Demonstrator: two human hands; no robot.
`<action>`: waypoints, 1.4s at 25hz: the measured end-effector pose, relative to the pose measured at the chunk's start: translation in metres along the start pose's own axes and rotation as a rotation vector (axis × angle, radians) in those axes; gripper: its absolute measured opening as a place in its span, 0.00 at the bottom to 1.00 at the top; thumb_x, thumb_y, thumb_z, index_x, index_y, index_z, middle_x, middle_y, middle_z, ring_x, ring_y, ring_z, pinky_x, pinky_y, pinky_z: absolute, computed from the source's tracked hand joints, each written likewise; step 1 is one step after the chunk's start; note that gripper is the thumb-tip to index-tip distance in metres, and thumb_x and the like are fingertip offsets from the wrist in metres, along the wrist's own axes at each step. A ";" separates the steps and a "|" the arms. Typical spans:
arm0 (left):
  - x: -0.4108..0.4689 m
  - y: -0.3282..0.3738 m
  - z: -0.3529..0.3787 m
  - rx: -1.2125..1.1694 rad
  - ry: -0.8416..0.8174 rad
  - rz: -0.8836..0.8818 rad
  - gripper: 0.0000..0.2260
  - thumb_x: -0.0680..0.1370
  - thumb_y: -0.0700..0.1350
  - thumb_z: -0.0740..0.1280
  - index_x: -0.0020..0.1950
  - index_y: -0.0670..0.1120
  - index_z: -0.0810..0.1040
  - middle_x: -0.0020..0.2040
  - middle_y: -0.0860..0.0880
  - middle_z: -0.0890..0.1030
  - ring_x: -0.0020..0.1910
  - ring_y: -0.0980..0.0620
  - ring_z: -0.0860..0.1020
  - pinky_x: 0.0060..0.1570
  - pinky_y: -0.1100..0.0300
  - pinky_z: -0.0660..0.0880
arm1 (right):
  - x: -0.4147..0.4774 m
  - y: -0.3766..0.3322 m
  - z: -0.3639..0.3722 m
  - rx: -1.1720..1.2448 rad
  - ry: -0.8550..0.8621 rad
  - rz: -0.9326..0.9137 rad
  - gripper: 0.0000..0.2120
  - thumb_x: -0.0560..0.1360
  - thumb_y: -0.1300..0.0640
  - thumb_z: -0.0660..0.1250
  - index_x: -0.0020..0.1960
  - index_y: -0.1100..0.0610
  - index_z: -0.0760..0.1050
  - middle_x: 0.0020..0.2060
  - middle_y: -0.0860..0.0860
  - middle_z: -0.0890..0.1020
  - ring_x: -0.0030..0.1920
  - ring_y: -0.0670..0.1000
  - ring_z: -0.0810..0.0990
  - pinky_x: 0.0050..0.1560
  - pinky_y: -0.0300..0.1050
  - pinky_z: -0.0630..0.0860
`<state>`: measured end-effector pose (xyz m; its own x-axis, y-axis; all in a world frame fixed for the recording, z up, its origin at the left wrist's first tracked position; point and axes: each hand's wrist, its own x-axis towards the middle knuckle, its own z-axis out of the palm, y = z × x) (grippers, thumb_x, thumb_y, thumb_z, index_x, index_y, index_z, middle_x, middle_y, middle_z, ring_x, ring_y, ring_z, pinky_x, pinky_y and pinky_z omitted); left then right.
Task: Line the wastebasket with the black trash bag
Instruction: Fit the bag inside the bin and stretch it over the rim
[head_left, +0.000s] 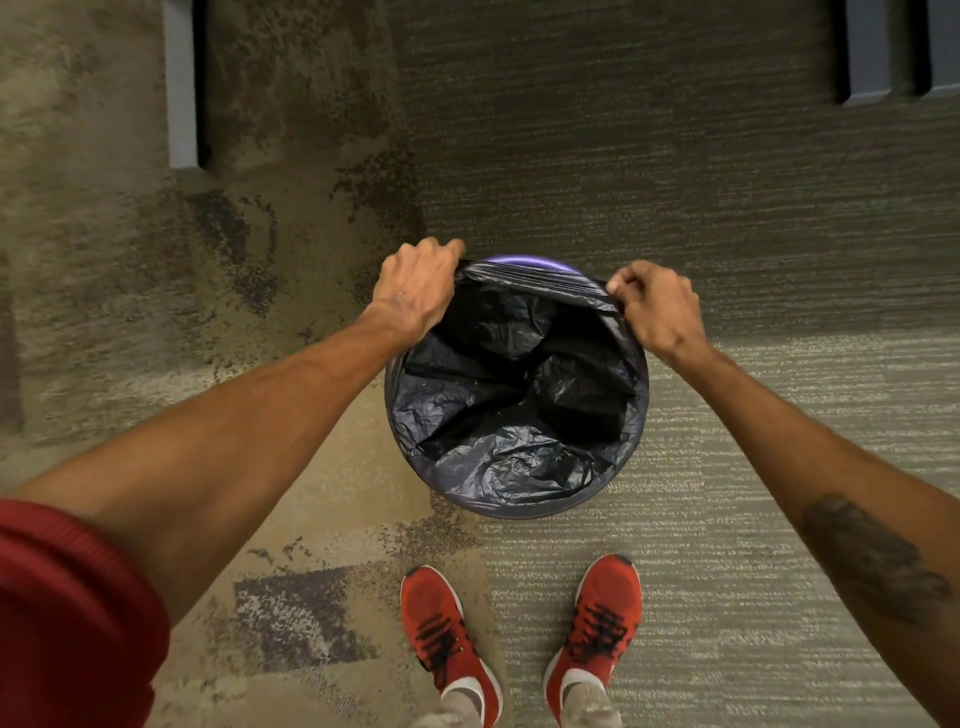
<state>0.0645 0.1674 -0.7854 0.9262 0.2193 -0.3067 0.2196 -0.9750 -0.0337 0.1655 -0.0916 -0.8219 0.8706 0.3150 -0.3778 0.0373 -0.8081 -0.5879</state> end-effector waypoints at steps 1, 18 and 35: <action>0.004 -0.003 0.000 -0.010 -0.017 0.014 0.13 0.81 0.34 0.57 0.64 0.42 0.73 0.54 0.35 0.79 0.51 0.30 0.79 0.43 0.42 0.75 | 0.003 0.001 0.001 0.013 -0.026 0.029 0.06 0.79 0.54 0.65 0.44 0.48 0.78 0.40 0.45 0.81 0.46 0.49 0.78 0.52 0.45 0.72; 0.005 -0.022 0.023 -0.164 -0.073 -0.086 0.13 0.85 0.47 0.57 0.68 0.54 0.73 0.60 0.40 0.80 0.55 0.33 0.80 0.49 0.45 0.73 | 0.019 -0.013 0.006 0.437 -0.247 0.263 0.14 0.81 0.64 0.61 0.40 0.55 0.78 0.31 0.49 0.79 0.24 0.39 0.75 0.25 0.32 0.72; 0.000 -0.035 0.023 -1.308 -0.343 -0.500 0.11 0.84 0.39 0.60 0.57 0.39 0.81 0.41 0.47 0.82 0.36 0.56 0.79 0.30 0.68 0.77 | 0.028 -0.018 0.011 0.700 -0.462 0.815 0.13 0.81 0.59 0.60 0.43 0.59 0.80 0.39 0.54 0.83 0.39 0.53 0.82 0.50 0.50 0.82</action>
<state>0.0502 0.2008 -0.8063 0.5928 0.3188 -0.7395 0.7857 -0.0272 0.6181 0.1835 -0.0628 -0.8296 0.2456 0.0972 -0.9645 -0.8538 -0.4495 -0.2627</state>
